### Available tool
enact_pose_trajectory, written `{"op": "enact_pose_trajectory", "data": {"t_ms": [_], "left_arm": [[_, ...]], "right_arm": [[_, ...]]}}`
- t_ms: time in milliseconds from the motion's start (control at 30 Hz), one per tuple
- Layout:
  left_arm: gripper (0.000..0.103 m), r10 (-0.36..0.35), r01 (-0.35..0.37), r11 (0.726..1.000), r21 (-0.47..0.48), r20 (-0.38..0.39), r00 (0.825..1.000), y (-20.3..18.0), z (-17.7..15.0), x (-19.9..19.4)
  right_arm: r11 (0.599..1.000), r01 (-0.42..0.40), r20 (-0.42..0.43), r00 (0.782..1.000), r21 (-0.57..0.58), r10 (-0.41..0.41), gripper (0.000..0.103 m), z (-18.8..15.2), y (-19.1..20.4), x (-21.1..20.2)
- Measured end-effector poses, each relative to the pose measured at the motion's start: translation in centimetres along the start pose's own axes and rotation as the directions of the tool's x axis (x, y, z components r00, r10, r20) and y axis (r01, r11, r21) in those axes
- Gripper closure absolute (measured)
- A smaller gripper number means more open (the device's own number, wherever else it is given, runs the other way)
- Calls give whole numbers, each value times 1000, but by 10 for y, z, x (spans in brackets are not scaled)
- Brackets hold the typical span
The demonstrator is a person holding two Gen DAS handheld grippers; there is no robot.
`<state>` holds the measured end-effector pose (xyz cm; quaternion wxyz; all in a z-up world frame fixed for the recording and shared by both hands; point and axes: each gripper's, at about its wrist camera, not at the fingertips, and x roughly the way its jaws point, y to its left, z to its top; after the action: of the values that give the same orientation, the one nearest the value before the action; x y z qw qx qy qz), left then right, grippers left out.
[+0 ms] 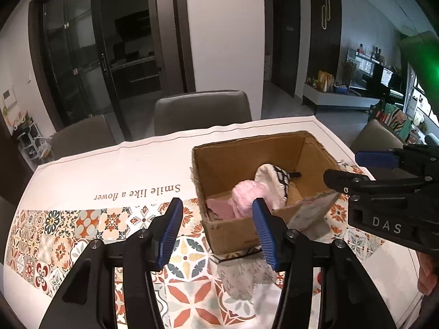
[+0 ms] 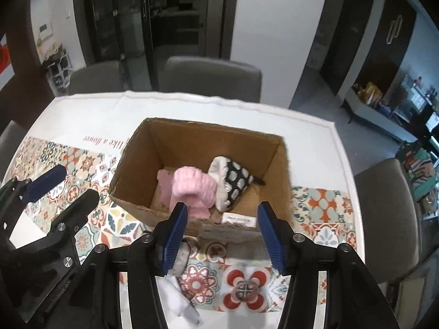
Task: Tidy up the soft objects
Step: 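Open both tools to drop the pink items into the box, then move both tools back toward the white cloth beside the box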
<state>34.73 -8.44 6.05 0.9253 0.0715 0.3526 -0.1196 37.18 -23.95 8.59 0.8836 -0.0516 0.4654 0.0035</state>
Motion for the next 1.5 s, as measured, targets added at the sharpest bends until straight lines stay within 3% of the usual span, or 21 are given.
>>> {"op": "enact_pose_trajectory", "data": {"t_ms": [333,733,833,933,1500], "left_arm": [[49,-1,0,1000,5,55,998,-26,-22,-32],[48,-24,24,1000,6,68,997,-56,-69,-38],[48,-23,24,1000,-14,63,998,-60,-79,-37],[48,-18,20,999,-26,58,998,-61,-89,-34],[48,-41,41,999,-35,2,999,-81,-146,-10]], "right_arm": [[997,31,192,980,69,-44,48,-49,-20,-41],[991,73,312,945,109,-104,45,-112,-40,-50],[993,60,317,944,105,-91,28,-125,-42,-49],[993,63,327,940,103,-94,25,-137,-42,-46],[985,-5,234,972,174,-36,23,-188,-55,7]]}}
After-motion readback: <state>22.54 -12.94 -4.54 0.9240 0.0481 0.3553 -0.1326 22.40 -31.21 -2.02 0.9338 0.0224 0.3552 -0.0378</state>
